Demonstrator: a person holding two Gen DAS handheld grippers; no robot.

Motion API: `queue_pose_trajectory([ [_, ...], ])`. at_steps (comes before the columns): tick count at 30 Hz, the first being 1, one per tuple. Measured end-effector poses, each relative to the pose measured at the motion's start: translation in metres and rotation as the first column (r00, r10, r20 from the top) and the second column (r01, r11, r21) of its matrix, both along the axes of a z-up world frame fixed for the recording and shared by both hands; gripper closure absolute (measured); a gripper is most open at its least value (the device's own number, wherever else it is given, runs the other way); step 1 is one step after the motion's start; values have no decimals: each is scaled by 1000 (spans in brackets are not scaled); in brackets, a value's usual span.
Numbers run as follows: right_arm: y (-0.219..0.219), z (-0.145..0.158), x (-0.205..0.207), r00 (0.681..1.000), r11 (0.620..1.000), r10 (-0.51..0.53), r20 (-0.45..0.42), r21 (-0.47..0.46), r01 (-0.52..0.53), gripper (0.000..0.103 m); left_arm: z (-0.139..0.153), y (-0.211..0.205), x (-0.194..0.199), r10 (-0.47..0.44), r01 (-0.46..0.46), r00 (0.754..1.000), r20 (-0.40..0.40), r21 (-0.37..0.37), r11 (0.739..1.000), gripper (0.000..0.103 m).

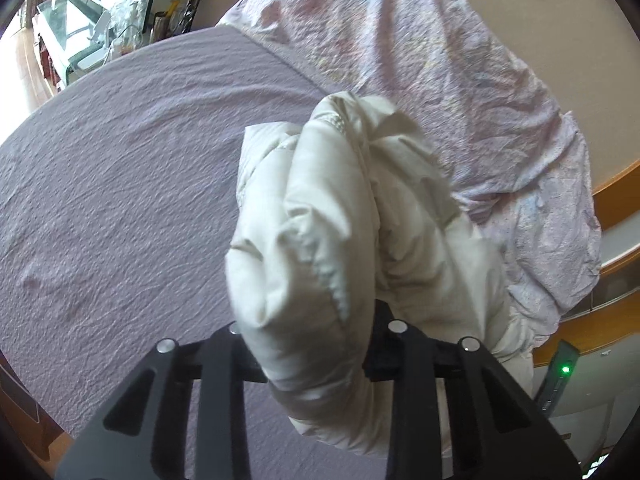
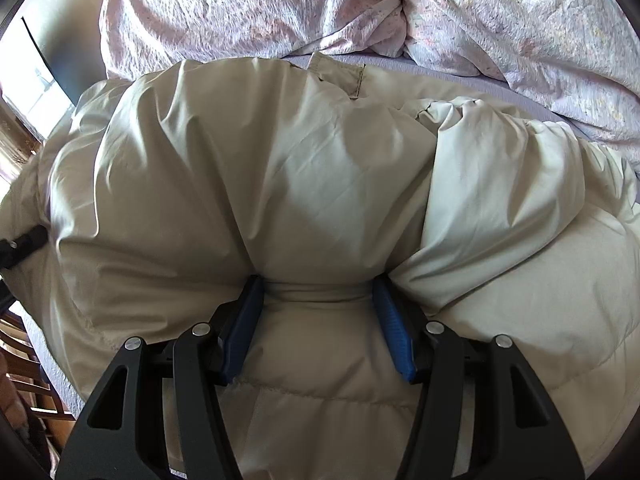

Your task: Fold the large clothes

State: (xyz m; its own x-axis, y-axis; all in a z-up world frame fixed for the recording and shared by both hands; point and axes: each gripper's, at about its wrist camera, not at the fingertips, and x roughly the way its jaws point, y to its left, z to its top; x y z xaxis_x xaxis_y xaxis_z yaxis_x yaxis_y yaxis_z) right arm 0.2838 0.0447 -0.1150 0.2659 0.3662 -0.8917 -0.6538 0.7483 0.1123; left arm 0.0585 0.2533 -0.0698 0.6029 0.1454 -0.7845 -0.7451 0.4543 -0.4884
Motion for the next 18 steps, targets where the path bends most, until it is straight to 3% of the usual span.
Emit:
queue_pose_trajectory([
  [8, -6, 1, -1, 1000, 999, 6, 7, 34, -6, 45, 57, -32, 22, -120, 109, 984, 128, 91, 990, 76],
  [18, -15, 2, 3, 1000, 998, 6, -26, 70, -5, 45, 103, -113, 71, -344, 305, 925, 160, 225, 925, 76],
])
